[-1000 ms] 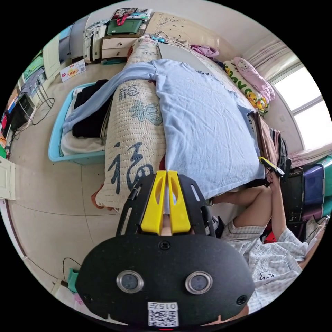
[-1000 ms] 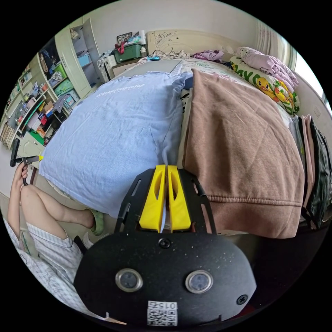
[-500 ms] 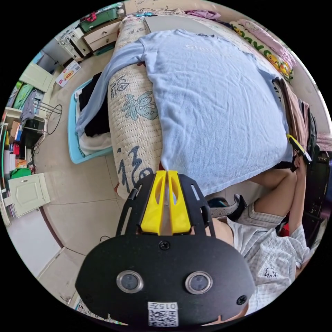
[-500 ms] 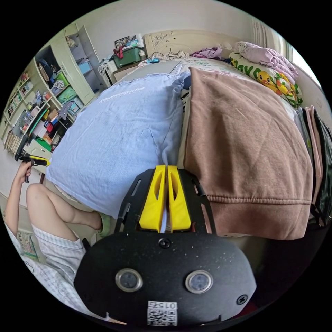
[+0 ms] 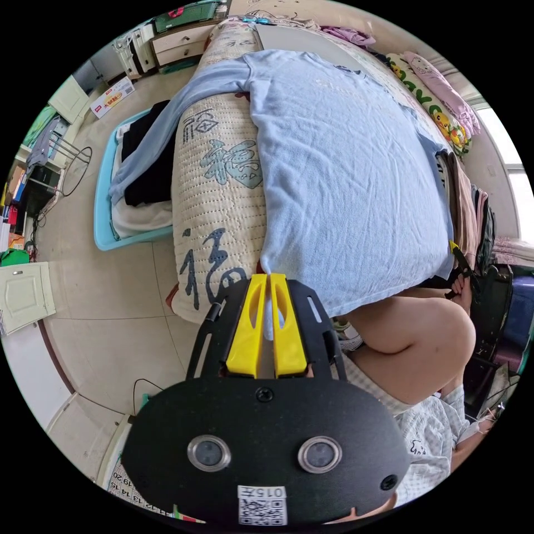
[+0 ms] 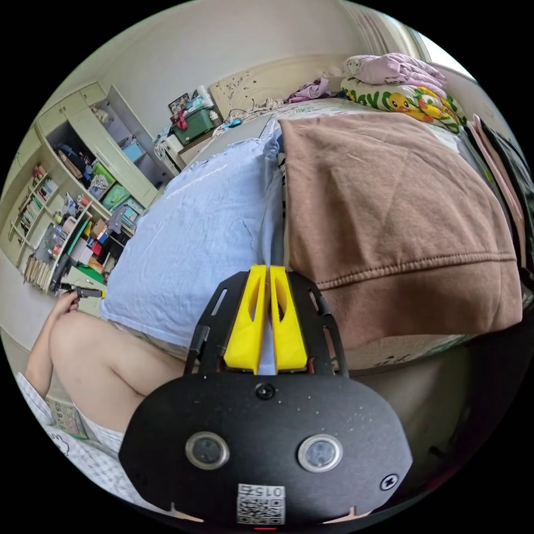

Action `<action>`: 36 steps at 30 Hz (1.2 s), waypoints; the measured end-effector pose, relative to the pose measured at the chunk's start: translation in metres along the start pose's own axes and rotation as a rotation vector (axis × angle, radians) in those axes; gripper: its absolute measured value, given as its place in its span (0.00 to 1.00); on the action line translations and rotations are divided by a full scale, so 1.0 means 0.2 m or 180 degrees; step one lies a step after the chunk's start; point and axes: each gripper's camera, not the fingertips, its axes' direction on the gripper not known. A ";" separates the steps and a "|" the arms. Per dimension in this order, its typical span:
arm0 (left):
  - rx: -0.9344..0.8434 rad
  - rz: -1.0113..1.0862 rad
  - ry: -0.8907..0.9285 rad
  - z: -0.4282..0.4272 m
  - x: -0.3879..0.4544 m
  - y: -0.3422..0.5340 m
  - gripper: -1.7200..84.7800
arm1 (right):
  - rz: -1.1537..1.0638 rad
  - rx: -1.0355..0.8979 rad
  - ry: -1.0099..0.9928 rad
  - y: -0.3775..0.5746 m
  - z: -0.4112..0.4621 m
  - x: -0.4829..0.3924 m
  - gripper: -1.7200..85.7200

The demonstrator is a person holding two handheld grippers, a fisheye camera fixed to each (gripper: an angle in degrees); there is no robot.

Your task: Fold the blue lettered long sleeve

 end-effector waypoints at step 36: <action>0.0615 -0.0401 0.0238 -0.02 -0.20 0.51 0.02 | 0.0072 0.0451 0.0260 0.54 0.05 -1.13 0.01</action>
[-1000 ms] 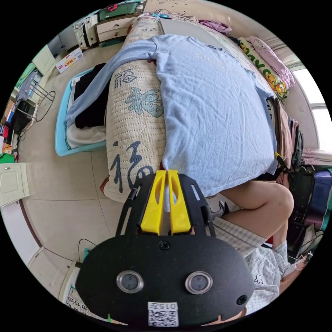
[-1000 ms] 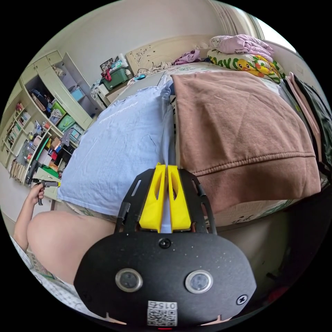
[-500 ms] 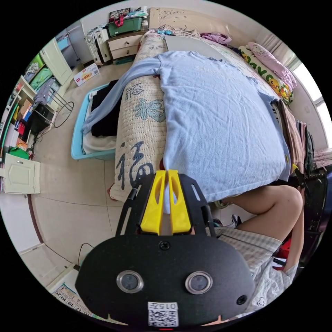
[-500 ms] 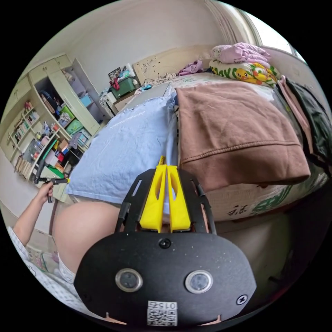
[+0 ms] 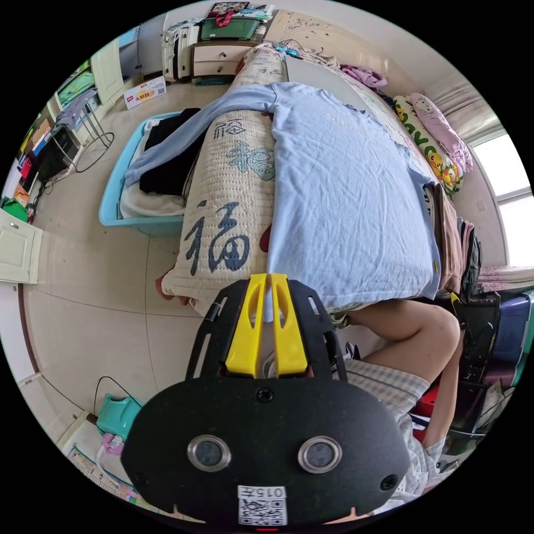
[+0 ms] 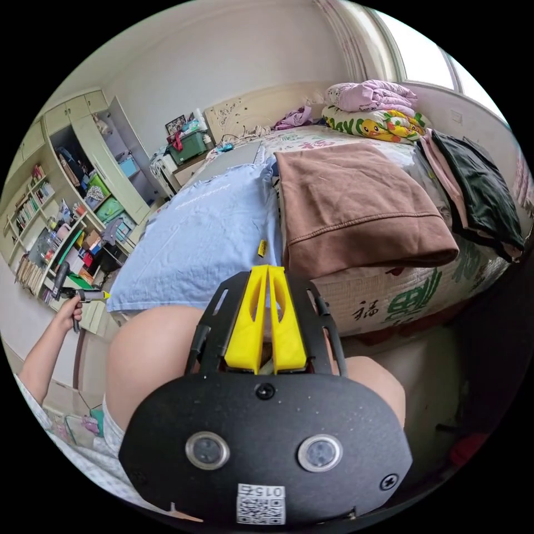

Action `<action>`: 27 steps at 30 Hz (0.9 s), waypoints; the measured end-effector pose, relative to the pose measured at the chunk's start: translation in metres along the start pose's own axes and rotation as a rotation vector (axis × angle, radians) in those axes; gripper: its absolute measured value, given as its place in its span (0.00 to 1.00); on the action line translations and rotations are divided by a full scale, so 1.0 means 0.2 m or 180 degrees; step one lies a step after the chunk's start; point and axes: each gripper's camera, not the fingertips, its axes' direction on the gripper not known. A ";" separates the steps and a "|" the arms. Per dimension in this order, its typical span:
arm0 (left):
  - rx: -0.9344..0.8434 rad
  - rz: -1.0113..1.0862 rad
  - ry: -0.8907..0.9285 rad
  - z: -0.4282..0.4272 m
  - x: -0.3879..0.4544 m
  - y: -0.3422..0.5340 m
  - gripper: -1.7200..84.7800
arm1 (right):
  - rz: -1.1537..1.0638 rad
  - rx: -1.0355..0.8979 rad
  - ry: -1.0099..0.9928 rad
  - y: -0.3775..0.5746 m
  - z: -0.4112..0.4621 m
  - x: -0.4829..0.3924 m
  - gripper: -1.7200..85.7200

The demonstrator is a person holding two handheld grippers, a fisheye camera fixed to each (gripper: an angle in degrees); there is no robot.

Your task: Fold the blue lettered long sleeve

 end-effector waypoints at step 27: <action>0.0401 0.0584 0.0194 0.09 -0.23 0.21 0.02 | 0.0014 0.0877 -0.0617 0.11 -0.25 -1.30 0.01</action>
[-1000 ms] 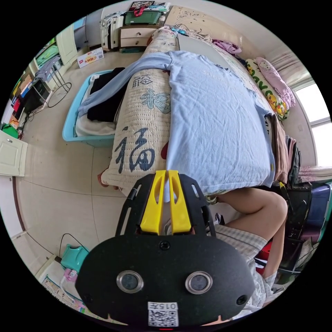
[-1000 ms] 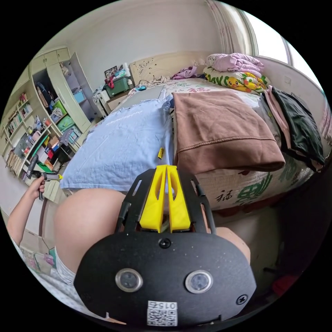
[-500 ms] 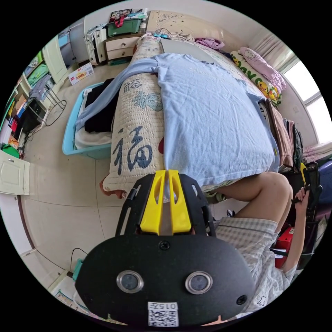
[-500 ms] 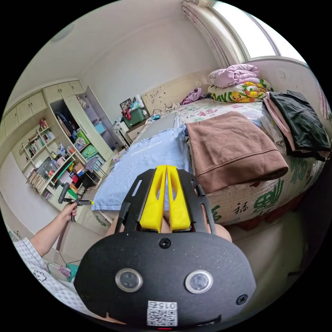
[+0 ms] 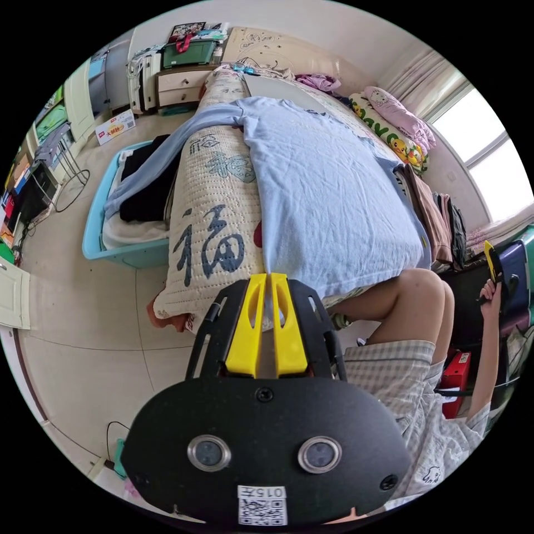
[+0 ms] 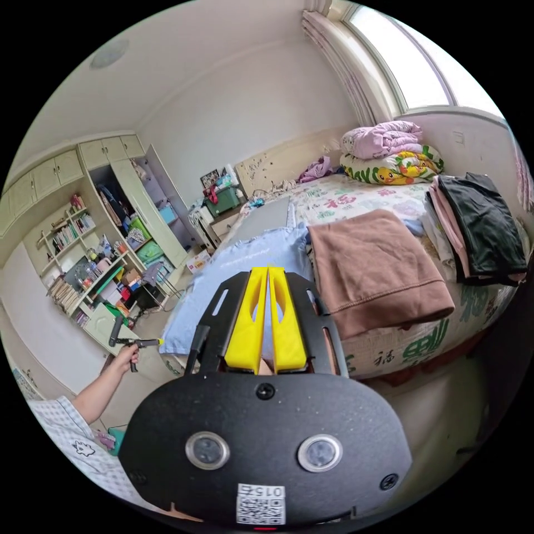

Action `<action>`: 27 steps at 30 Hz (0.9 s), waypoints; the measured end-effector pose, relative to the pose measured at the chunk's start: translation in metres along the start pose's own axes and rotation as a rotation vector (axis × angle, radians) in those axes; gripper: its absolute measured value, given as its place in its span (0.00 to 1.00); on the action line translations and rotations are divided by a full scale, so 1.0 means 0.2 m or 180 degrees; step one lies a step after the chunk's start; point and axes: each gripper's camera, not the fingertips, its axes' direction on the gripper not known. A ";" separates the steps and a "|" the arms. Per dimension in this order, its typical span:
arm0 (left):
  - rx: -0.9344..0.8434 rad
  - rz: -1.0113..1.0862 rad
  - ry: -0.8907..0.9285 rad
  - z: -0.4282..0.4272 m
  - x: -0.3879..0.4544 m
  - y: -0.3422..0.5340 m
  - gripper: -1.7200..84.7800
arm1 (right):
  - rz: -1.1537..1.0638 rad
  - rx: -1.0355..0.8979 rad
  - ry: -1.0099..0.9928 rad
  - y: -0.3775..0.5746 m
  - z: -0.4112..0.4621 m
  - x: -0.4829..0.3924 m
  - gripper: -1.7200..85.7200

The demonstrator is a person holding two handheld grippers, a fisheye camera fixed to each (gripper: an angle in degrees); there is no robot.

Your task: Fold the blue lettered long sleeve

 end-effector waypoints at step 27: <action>0.0111 -0.0126 0.0023 0.14 0.00 0.05 0.02 | -0.1820 -0.0080 -0.0269 -0.38 -0.47 -2.45 0.02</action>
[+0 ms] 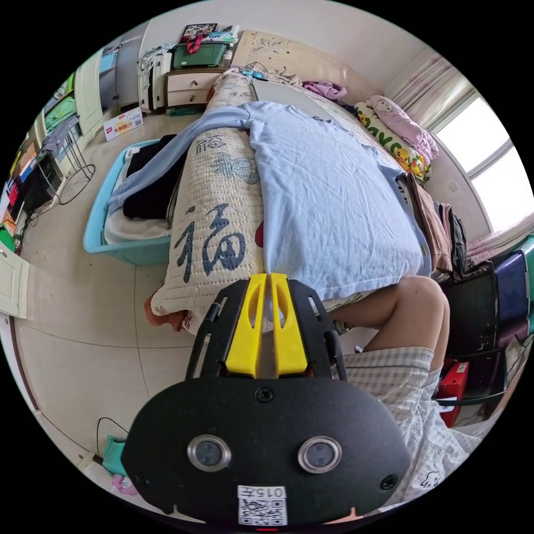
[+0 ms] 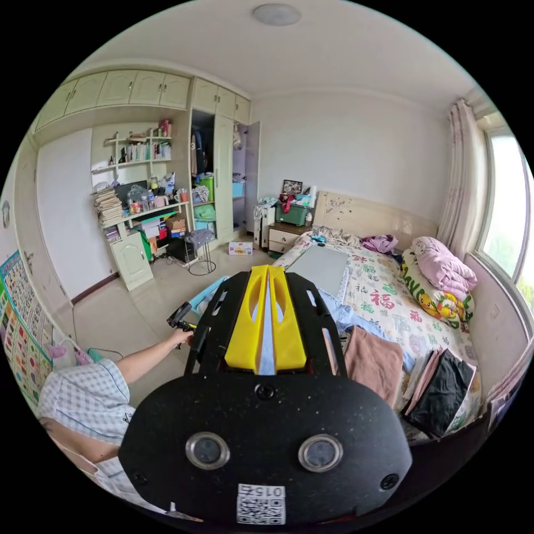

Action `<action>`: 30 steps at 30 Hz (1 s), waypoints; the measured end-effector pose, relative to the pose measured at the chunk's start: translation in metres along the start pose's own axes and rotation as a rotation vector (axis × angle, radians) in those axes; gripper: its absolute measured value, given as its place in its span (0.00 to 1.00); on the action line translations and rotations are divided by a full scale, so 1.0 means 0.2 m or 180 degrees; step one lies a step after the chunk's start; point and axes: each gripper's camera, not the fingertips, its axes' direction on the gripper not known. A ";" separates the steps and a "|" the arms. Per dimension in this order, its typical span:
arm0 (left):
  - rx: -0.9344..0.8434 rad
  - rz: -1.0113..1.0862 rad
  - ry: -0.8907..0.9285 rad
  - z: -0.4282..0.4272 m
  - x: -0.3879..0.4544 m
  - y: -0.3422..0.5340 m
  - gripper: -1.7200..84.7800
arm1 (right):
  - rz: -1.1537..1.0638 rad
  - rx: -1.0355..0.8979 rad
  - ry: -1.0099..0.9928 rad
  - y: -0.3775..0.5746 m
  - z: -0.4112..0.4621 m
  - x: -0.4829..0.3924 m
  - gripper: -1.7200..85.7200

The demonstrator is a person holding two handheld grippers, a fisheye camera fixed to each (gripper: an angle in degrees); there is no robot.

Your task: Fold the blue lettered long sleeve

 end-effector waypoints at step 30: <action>0.0259 0.1370 0.0882 0.50 1.17 -0.58 0.09 | 0.3128 -0.0484 0.0794 0.97 1.89 4.97 0.11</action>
